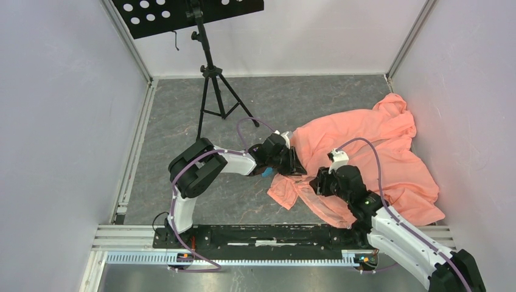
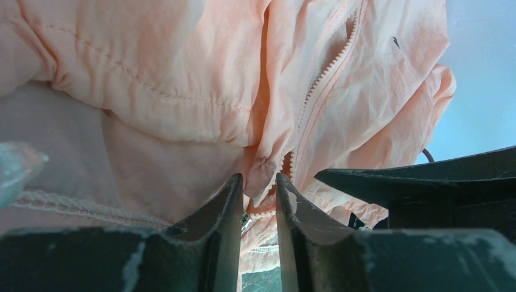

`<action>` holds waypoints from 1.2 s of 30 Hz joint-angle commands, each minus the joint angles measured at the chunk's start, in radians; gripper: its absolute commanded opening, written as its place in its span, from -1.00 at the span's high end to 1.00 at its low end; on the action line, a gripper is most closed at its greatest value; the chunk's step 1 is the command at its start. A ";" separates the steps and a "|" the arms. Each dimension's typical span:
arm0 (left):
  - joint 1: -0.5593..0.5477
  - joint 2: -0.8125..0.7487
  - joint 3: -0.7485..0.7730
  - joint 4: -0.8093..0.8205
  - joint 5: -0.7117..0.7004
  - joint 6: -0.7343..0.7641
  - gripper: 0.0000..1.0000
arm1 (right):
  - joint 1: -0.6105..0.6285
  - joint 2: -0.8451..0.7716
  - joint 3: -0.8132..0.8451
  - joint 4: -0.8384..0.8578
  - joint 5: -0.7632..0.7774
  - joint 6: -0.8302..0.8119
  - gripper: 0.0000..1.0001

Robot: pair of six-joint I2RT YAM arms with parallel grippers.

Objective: Zip up the jacket

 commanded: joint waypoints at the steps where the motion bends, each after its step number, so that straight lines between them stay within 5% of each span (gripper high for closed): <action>1: -0.005 0.008 0.031 0.058 0.032 0.014 0.41 | -0.001 0.027 -0.005 0.034 -0.069 -0.008 0.04; 5: -0.004 0.007 0.024 0.059 0.037 0.046 0.56 | 0.000 0.016 -0.012 0.040 -0.099 0.169 0.14; 9: 0.000 0.007 0.026 0.059 0.053 0.104 0.83 | -0.001 0.003 -0.059 0.104 -0.126 0.388 -0.24; 12: 0.012 0.007 0.026 0.063 0.074 0.146 0.95 | -0.001 0.008 -0.113 0.175 -0.151 0.532 -0.28; 19: 0.025 0.006 -0.026 0.204 0.143 0.175 0.96 | -0.001 -0.012 -0.239 0.303 -0.135 0.756 0.02; 36: 0.026 0.014 -0.076 0.311 0.137 0.169 0.96 | -0.001 0.132 -0.225 0.239 -0.030 0.908 0.15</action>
